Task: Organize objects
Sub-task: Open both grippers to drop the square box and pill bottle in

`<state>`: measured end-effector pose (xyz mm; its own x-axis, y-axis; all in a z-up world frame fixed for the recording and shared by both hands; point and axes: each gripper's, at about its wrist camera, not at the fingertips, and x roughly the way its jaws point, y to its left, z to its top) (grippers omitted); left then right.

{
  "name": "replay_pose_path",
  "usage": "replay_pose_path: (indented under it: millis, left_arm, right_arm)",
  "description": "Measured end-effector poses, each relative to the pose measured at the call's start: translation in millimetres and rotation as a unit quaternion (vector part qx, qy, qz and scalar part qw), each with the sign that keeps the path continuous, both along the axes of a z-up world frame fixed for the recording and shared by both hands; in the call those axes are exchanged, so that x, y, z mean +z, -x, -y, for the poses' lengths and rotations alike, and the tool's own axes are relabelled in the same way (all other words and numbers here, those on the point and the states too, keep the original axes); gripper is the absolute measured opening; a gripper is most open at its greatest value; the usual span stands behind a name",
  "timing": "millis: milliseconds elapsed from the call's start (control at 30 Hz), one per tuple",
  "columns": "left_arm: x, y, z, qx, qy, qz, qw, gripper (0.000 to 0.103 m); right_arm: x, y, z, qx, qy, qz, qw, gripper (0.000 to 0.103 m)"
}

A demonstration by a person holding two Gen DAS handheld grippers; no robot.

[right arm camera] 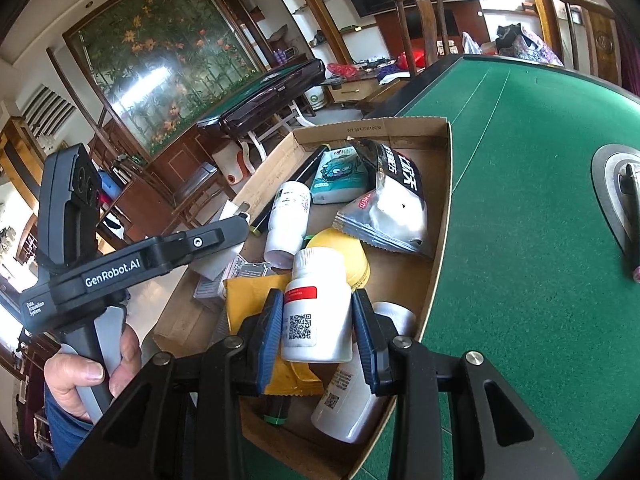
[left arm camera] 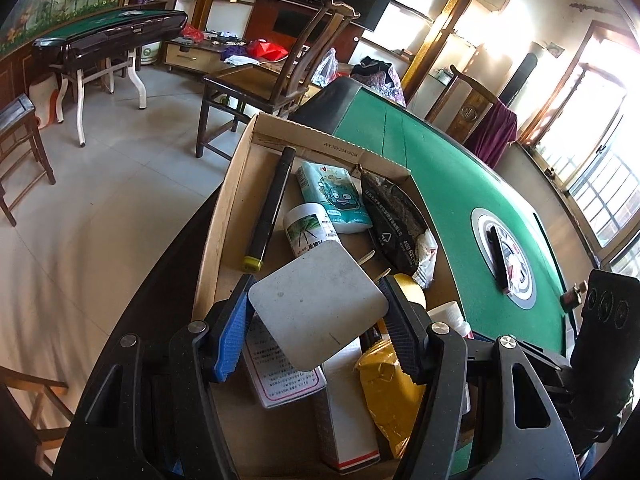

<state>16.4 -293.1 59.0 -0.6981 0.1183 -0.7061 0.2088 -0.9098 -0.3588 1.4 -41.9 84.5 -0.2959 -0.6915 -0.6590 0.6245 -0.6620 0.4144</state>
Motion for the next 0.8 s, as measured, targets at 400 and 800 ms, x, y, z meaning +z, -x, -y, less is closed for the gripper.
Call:
replay_pose_path:
  millis: [400, 800]
  left_arm:
    - [1, 5, -3, -0.003, 0.007, 0.002, 1.0000, 0.062]
    - [17, 1, -7, -0.004, -0.001, -0.013, 0.9999, 0.063]
  right_arm:
    - [0, -6, 4, 0.008, -0.003, -0.009, 1.000, 0.035]
    - [16, -13, -20, 0.006, 0.044, -0.024, 0.999, 0.036]
